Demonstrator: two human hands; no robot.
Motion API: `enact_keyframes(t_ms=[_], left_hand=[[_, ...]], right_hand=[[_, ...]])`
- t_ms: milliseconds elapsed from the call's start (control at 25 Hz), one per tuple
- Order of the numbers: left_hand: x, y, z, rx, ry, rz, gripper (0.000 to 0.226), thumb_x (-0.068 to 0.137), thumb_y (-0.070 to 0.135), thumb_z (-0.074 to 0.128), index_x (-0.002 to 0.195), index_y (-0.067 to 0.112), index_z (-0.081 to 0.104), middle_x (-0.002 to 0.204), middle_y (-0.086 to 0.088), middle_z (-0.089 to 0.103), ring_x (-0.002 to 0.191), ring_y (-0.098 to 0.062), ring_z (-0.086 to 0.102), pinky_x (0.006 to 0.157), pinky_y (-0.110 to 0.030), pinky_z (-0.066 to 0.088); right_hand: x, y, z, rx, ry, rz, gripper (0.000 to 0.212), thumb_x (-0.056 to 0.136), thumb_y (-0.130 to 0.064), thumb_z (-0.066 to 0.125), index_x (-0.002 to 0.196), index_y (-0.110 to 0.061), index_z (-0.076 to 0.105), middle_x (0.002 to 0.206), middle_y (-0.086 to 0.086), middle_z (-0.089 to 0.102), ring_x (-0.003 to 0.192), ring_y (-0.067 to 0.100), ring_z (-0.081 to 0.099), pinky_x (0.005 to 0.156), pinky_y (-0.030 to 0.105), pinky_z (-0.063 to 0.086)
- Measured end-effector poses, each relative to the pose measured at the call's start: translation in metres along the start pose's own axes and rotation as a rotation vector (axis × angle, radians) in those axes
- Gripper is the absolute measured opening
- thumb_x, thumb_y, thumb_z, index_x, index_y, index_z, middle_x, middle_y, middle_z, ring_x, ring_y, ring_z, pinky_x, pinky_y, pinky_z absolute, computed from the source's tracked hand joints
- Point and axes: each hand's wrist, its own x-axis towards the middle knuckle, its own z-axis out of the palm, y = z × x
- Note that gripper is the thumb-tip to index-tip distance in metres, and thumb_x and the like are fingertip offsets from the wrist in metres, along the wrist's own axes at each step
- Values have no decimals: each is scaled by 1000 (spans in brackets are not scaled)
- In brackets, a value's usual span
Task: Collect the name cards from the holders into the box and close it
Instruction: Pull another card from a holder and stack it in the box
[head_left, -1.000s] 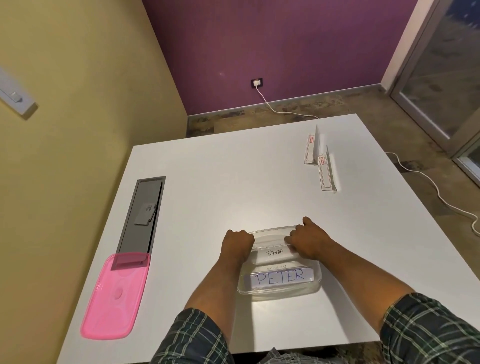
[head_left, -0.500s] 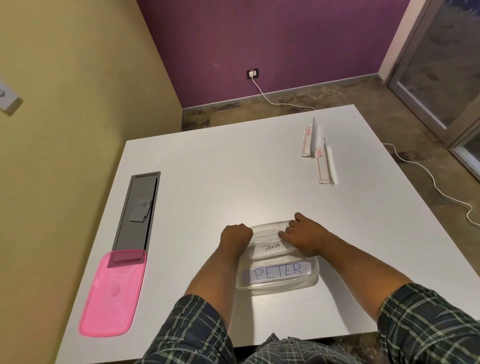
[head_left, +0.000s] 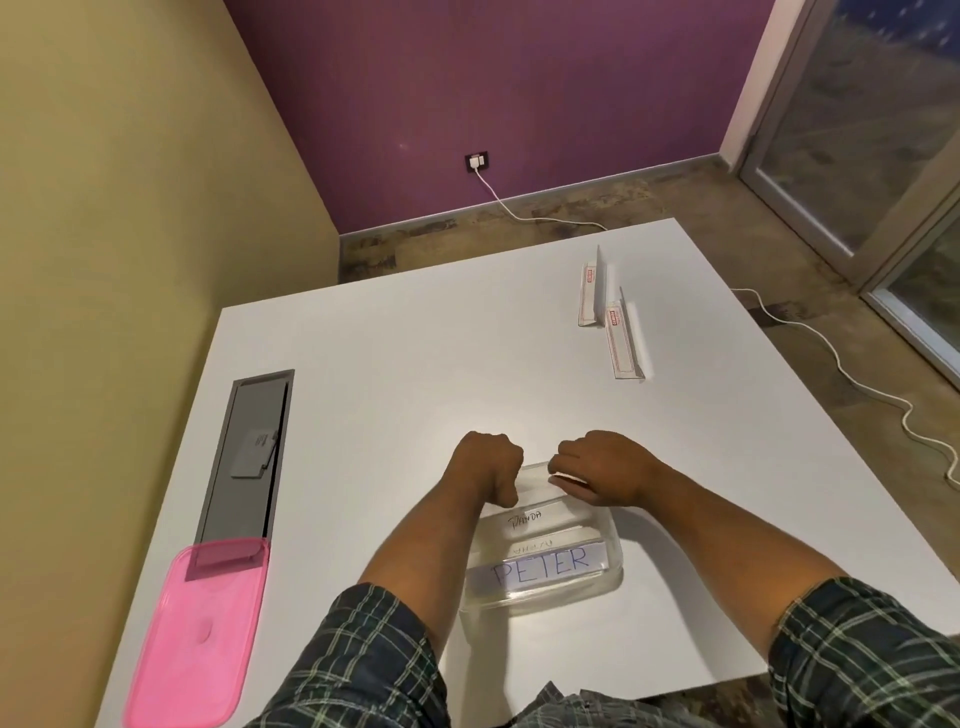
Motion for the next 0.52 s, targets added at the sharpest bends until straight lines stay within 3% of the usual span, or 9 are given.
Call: enact_keyframes(t_ms=[80, 160, 320, 520], left_hand=[[15, 3, -15, -53, 58, 8, 15, 77, 21, 58, 65, 17, 49, 73, -3, 58, 69, -31, 60, 64, -28, 38], [33, 7, -24, -79, 135, 9, 11, 85, 22, 54, 81, 15, 62, 90, -8, 67, 81, -33, 66, 68, -31, 34], [70, 22, -41, -241, 196, -27, 13, 87, 17, 51, 88, 13, 64, 98, -9, 69, 90, -33, 65, 69, -29, 35], [130, 47, -55, -556, 193, -72, 32, 93, 25, 52, 120, 14, 64, 119, -6, 67, 109, -29, 63, 86, -34, 51]], right_hand=[[-5, 13, -15, 57, 98, 279, 30, 99, -47, 44, 95, -28, 67, 85, -8, 67, 64, 19, 63, 53, 29, 46], [-12, 30, -27, 107, 110, 499, 37, 97, -51, 38, 106, -29, 68, 92, -10, 68, 75, 17, 67, 58, 26, 44], [-24, 76, -37, 163, -161, 829, 52, 96, -43, 54, 144, -25, 46, 133, -3, 59, 116, 21, 60, 92, 36, 47], [-35, 131, -30, 349, -254, 1084, 74, 92, -45, 60, 154, -22, 29, 155, 3, 40, 137, 25, 44, 110, 41, 38]])
